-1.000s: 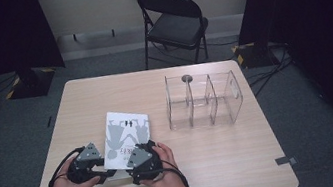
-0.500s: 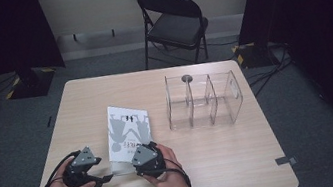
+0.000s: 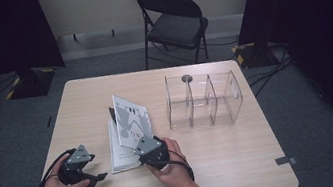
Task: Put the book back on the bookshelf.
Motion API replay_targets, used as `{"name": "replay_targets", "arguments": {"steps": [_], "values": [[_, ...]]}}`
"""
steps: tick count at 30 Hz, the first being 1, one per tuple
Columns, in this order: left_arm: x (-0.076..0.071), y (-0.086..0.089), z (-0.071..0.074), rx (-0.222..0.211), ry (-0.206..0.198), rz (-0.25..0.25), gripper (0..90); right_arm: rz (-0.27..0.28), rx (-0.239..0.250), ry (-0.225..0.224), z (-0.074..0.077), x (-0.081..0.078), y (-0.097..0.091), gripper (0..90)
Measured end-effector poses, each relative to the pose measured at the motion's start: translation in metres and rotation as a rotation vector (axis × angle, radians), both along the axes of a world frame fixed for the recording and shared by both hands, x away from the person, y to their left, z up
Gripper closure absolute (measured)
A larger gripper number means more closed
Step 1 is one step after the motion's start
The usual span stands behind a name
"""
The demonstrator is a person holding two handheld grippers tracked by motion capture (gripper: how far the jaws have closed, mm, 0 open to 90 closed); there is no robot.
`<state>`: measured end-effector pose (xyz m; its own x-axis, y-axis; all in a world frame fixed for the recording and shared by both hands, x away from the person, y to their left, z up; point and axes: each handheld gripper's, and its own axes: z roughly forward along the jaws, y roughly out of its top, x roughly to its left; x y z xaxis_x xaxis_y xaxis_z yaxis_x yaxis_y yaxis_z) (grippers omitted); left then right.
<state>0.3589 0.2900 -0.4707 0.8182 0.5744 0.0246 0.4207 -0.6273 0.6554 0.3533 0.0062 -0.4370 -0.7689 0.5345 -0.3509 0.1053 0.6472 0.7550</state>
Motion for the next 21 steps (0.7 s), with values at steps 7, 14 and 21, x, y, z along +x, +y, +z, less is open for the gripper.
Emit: {"name": "replay_targets", "arguments": {"steps": [7, 14, 21], "values": [[0.006, -0.002, -0.010, 0.064, 0.013, 0.024, 17.1, -0.025, -0.005, 0.014, 0.013, 0.004, -0.003, 65.0], [0.012, -0.008, -0.016, 0.040, 0.032, 0.009, 16.4, -0.035, -0.014, 0.051, 0.026, 0.007, -0.006, 65.9], [0.014, -0.020, -0.016, 0.054, 0.016, 0.038, 15.4, -0.041, -0.018, 0.094, 0.043, 0.009, -0.010, 66.7]]}}
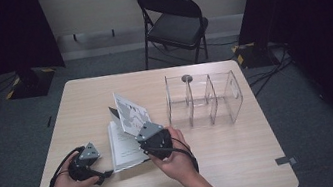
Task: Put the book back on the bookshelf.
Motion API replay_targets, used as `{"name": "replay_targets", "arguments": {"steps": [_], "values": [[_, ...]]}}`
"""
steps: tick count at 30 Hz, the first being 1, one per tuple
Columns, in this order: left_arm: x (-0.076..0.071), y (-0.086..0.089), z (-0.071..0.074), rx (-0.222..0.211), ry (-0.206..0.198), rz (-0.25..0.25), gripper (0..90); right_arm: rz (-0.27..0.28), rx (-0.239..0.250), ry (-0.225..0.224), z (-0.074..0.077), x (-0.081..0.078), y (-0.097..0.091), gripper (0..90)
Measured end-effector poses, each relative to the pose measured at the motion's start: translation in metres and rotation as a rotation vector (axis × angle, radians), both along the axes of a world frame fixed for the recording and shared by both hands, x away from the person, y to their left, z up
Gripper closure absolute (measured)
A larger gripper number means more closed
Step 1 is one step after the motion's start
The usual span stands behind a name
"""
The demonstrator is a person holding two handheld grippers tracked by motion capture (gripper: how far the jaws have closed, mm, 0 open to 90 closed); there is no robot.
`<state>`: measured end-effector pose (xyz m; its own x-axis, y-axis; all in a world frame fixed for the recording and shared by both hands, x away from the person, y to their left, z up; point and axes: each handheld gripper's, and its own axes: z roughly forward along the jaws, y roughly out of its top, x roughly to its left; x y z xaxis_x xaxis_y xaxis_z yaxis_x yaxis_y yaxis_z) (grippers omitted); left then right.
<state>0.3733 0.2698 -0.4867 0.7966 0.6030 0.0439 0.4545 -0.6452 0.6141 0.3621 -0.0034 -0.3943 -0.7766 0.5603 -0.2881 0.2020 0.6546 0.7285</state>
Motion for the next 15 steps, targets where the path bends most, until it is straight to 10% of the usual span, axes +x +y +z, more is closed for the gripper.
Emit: {"name": "replay_targets", "arguments": {"steps": [15], "values": [[0.008, -0.019, -0.004, -0.048, -0.040, 0.006, 15.4, 0.011, -0.016, 0.034, 0.017, -0.004, 0.002, 67.0]]}}
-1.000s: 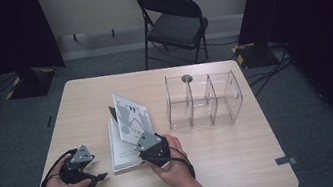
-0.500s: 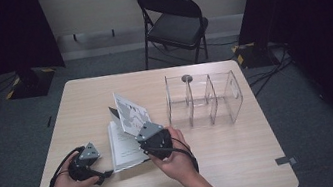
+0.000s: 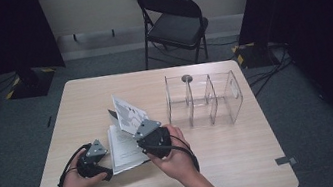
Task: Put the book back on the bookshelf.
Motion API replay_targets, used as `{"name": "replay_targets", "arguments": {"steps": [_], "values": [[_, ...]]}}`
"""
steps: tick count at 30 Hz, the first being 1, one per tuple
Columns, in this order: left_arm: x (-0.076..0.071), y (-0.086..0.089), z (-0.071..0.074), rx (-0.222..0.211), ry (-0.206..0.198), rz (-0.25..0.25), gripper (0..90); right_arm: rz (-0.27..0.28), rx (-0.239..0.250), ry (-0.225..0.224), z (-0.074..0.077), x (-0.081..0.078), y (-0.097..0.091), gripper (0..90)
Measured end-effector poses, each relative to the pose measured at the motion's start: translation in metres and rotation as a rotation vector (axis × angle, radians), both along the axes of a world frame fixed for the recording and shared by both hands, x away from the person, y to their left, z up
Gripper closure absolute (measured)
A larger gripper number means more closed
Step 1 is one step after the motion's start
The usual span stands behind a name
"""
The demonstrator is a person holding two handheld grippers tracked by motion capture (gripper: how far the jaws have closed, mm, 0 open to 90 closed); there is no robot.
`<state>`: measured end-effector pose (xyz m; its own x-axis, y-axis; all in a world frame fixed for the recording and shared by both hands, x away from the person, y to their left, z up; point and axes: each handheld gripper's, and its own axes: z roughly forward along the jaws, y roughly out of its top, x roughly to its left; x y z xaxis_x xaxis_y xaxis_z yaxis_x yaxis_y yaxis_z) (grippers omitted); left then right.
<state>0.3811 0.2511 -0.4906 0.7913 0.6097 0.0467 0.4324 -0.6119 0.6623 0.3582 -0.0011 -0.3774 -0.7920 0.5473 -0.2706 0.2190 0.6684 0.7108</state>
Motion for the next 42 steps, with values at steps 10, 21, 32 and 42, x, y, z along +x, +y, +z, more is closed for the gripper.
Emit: {"name": "replay_targets", "arguments": {"steps": [10, 21, 32, 42], "values": [[-0.002, -0.012, -0.002, -0.015, -0.042, -0.015, 16.5, 0.023, -0.034, 0.008, 0.004, 0.000, 0.003, 66.6], [-0.005, -0.013, 0.004, -0.018, -0.047, 0.007, 18.4, 0.039, -0.058, 0.010, 0.007, 0.002, 0.005, 66.3], [-0.006, -0.012, 0.007, -0.021, -0.047, 0.024, 18.5, 0.040, -0.057, 0.021, 0.010, 0.004, 0.006, 66.4], [-0.007, -0.011, 0.009, -0.018, -0.064, 0.049, 17.0, 0.042, -0.062, 0.019, 0.012, 0.005, 0.006, 66.5]]}}
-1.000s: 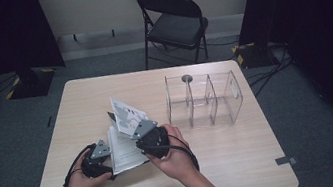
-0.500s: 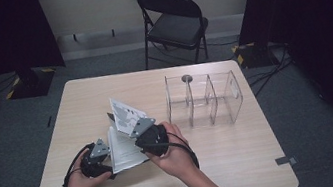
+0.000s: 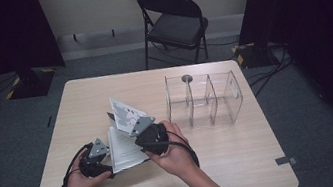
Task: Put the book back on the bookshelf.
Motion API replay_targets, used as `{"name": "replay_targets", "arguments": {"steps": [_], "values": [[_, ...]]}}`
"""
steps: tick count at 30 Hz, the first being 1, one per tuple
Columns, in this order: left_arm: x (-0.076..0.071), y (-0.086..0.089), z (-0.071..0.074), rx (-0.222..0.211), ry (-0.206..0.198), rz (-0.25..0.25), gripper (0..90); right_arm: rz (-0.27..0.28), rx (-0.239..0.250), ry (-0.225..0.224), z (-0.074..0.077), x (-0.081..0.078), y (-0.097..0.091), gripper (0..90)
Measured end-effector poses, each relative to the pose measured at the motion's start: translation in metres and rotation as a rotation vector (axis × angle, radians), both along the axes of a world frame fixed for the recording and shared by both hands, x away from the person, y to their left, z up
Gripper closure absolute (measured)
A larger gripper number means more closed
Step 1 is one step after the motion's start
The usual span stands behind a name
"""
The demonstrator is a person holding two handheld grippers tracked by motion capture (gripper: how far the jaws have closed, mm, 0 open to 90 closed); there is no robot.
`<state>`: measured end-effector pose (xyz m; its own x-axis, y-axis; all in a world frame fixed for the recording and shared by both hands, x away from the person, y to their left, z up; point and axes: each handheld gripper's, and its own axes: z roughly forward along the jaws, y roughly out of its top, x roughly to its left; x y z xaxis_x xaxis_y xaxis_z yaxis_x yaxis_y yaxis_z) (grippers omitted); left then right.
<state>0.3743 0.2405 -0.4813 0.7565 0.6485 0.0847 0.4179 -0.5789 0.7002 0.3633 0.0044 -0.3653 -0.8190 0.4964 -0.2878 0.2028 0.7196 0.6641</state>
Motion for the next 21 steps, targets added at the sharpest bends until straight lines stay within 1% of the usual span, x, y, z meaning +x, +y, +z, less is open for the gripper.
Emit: {"name": "replay_targets", "arguments": {"steps": [1, 2, 3, 4, 7, 8, 10, 12, 13, 14, 15, 16, 17, 18, 20, 21], "values": [[0.000, 0.000, 0.000, 0.000, 0.000, 0.000, 17.1, 0.000, 0.000, 0.000, 0.000, 0.000, 0.000, 66.5], [0.000, 0.001, 0.002, 0.003, -0.008, 0.005, 16.9, 0.007, 0.002, -0.001, 0.001, 0.001, -0.001, 66.6], [-0.001, 0.001, 0.002, -0.002, -0.017, 0.004, 16.3, 0.000, 0.001, 0.007, 0.002, 0.001, -0.001, 66.6], [-0.001, 0.001, 0.004, -0.001, -0.018, -0.008, 16.4, 0.002, 0.001, 0.005, 0.002, 0.001, -0.001, 66.7], [-0.002, 0.000, 0.005, -0.005, -0.023, -0.018, 16.6, 0.011, -0.003, 0.008, 0.004, 0.001, -0.001, 66.7], [-0.003, -0.001, 0.007, 0.002, -0.039, -0.023, 16.7, 0.013, -0.013, 0.007, 0.006, 0.001, -0.001, 66.8], [-0.003, -0.002, 0.008, 0.008, -0.046, -0.027, 16.3, 0.017, -0.013, 0.006, 0.006, 0.001, -0.001, 66.8], [-0.004, -0.003, 0.012, 0.023, -0.070, -0.040, 15.9, 0.019, -0.021, 0.012, 0.009, 0.001, -0.001, 66.8], [-0.004, -0.003, 0.012, 0.023, -0.070, -0.040, 15.8, 0.019, -0.021, 0.012, 0.009, 0.001, -0.001, 66.8], [-0.005, -0.004, 0.013, 0.029, -0.081, -0.061, 15.7, 0.027, -0.036, 0.023, 0.010, 0.001, 0.000, 66.7], [-0.005, -0.004, 0.013, 0.029, -0.081, -0.061, 15.7, 0.027, -0.036, 0.023, 0.010, 0.001, 0.000, 66.7], [-0.005, -0.005, 0.014, 0.030, -0.092, -0.064, 15.7, 0.036, -0.044, 0.020, 0.010, 0.001, 0.001, 66.7], [-0.005, -0.005, 0.015, 0.040, -0.097, -0.073, 15.6, 0.045, -0.064, 0.024, 0.012, 0.001, 0.003, 66.6], [-0.006, -0.006, 0.017, 0.043, -0.123, -0.089, 15.6, 0.050, -0.072, 0.024, 0.013, 0.001, 0.004, 66.6], [-0.006, -0.006, 0.018, 0.042, -0.127, -0.096, 15.8, 0.057, -0.080, 0.026, 0.014, 0.002, 0.005, 66.6], [-0.005, -0.005, 0.022, 0.060, -0.160, -0.129, 15.4, 0.060, -0.085, 0.032, 0.016, 0.003, 0.006, 66.5]]}}
